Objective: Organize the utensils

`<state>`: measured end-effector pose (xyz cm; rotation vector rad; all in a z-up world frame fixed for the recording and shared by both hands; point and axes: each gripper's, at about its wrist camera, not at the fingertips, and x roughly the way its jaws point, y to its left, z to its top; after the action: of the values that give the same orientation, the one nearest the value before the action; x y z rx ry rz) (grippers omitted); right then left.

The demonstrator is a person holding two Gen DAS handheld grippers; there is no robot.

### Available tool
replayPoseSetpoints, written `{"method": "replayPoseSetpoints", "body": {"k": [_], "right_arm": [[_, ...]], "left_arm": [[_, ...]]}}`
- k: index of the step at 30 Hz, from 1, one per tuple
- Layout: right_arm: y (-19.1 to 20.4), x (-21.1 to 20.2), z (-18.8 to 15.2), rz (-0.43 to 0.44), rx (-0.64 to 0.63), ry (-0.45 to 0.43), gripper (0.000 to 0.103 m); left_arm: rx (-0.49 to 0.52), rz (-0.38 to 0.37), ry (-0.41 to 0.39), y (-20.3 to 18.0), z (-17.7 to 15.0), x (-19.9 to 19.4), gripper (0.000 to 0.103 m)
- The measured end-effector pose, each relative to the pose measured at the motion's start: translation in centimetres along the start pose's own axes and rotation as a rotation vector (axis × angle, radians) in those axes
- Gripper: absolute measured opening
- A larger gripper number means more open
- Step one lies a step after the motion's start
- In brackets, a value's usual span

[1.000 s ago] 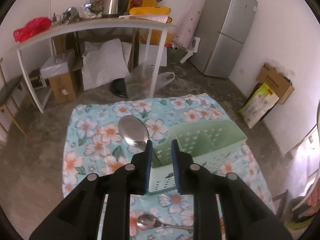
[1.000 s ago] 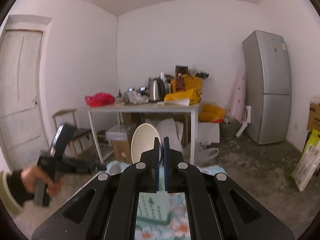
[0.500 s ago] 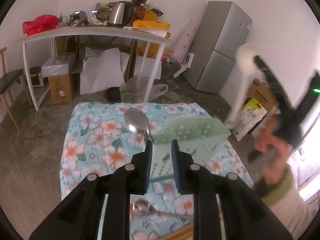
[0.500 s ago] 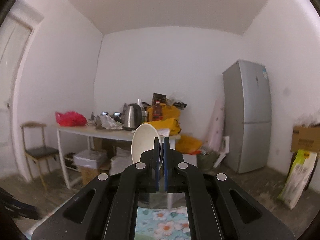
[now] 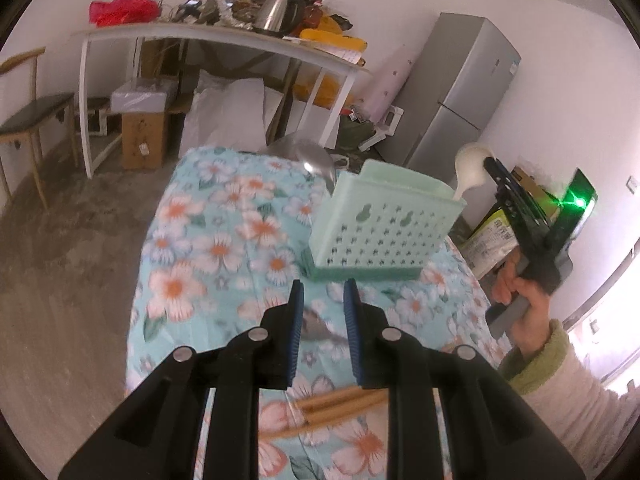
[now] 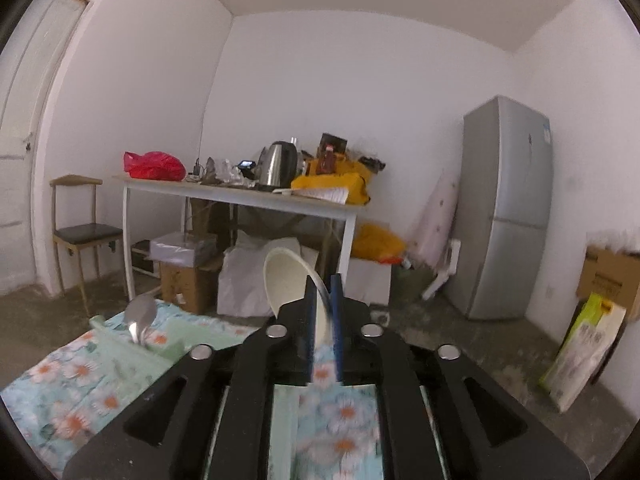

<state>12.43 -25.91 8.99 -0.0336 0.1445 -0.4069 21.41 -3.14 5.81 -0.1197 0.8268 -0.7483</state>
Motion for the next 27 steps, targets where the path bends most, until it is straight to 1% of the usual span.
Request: {"method": "replayPoseSetpoints", "body": {"k": [1, 2, 6, 8, 9, 12, 14, 17, 20, 23, 25, 27], "right_arm": [[-0.3, -0.8, 0.1, -0.005, 0.016, -0.004, 0.03], [-0.3, -1.2, 0.2, -0.005, 0.026, -0.006, 0.034], [-1.5, -4.8, 0.5, -0.015, 0.09, -0.003, 0.036], [-2.0, -5.3, 0.6, -0.015, 0.125, 0.006, 0.036], [-2.4, -6.5, 0.5, -0.016, 0.149, 0.013, 0.036], [-3.3, -8.2, 0.1, -0.005, 0.203, 0.042, 0.037], [-3.6, -9.6, -0.6, 0.013, 0.24, 0.088, 0.039], [-3.2, -10.6, -1.8, 0.076, 0.278, 0.185, 0.043], [-2.0, -11.0, -3.6, 0.162, 0.297, 0.315, 0.045], [-0.6, -11.5, -5.7, 0.221, 0.318, 0.428, 0.045], [0.0, -11.6, -7.0, 0.244, 0.339, 0.489, 0.045], [0.6, -11.4, -8.0, 0.249, 0.345, 0.542, 0.045]], "left_arm": [[-0.006, -0.005, 0.001, 0.0, -0.3, 0.0, 0.02], [-0.01, -0.009, 0.003, 0.0, -0.8, -0.1, 0.022], [-0.017, -0.013, 0.006, -0.1, -2.0, -0.3, 0.024], [-0.023, -0.012, -0.004, -0.1, -2.5, -0.7, 0.025], [-0.026, -0.014, -0.008, -0.2, -2.7, -0.9, 0.026], [-0.035, -0.013, -0.017, -0.2, -3.3, -1.5, 0.027], [-0.034, -0.002, -0.022, -0.1, -3.7, -1.9, 0.028], [-0.033, 0.017, -0.028, -0.1, -4.6, -2.5, 0.029], [-0.033, 0.027, -0.027, -0.2, -5.6, -2.8, 0.029], [-0.033, 0.008, -0.013, -0.7, -6.9, -2.9, 0.029], [-0.043, -0.027, 0.019, -1.3, -8.3, -2.6, 0.029], [-0.06, -0.066, 0.058, -1.8, -9.5, -2.0, 0.029]]}}
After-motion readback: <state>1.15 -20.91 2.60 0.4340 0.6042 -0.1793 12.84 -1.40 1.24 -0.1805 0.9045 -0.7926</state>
